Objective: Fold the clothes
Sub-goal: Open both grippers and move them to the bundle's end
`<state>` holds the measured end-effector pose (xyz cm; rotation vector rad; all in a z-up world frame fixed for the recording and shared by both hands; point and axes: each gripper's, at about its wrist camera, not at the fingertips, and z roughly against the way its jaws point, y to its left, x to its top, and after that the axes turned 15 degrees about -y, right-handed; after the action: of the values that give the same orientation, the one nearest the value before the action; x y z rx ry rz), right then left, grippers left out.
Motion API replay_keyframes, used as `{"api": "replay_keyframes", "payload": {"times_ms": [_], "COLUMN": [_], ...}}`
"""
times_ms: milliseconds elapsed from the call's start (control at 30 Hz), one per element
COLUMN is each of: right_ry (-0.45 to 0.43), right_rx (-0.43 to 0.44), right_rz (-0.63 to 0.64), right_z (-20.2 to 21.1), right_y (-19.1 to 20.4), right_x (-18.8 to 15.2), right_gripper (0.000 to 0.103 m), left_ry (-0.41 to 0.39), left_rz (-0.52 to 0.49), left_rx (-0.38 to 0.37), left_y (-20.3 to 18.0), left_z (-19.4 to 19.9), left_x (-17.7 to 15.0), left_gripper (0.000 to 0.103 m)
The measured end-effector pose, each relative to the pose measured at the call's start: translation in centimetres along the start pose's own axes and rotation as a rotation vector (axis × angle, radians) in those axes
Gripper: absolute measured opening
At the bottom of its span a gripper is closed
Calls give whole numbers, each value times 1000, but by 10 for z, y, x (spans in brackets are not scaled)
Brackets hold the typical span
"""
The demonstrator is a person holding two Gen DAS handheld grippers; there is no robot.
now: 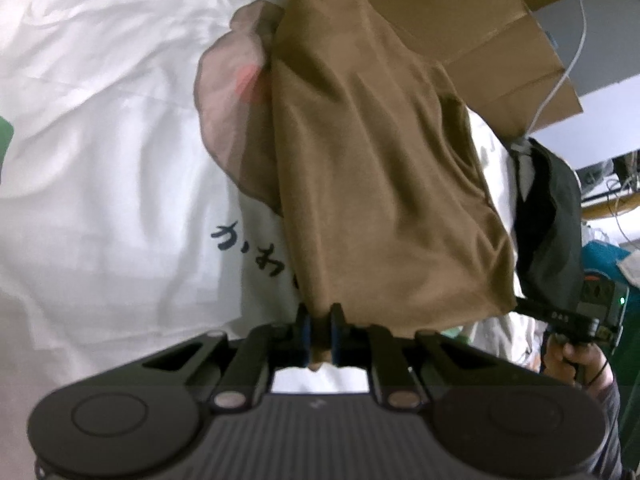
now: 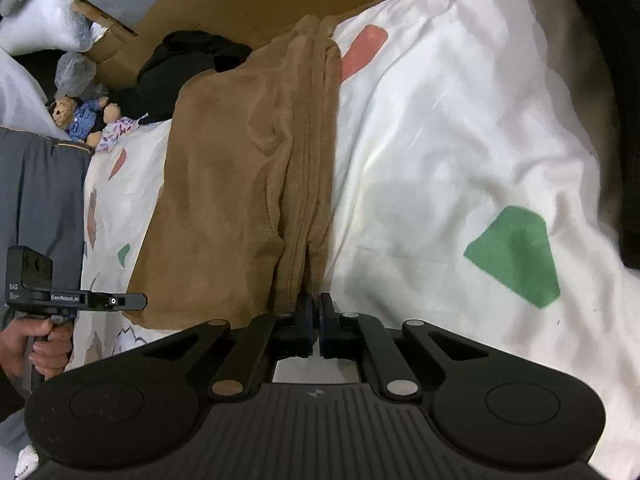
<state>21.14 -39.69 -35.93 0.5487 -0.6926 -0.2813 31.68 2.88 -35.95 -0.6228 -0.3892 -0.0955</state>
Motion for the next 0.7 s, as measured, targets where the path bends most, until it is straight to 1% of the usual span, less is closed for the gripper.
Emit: {"api": "replay_keyframes", "payload": {"times_ms": [67,100,133,200,267,333,400,467,567,633,700], "right_ry": [8,7,-4,-24,-48,-74,-105,-142,-206,-247,-270], "right_rx": [-17,-16,-22,-29,-44,-57,-72,-87,-93,-98,-100], "right_rz": [1,4,14,19,32,30,32,39,40,40,40], "right_z": [-2,-1,2,8,14,19,23,25,24,23,19], "right_y": [0,0,2,4,8,10,13,16,19,21,23], "right_x": [0,2,4,7,12,16,19,24,34,41,48], "right_gripper": [4,4,5,6,10,12,17,28,33,34,34], "left_ry": [3,14,22,16,6,-28,-54,-82,-121,-157,-183], "left_rz": [-3,-7,-17,-18,-8,-19,-32,-41,-48,-55,-62], "left_rx": [10,24,40,43,44,42,43,47,54,53,58], "left_y": [1,2,2,5,7,7,6,7,10,12,15], "left_z": [-4,-6,-8,-9,-5,0,-1,-1,0,-4,-5], "left_x": [1,2,4,9,14,24,31,40,55,68,76], "left_gripper": [15,19,21,21,22,27,30,32,33,34,34]}}
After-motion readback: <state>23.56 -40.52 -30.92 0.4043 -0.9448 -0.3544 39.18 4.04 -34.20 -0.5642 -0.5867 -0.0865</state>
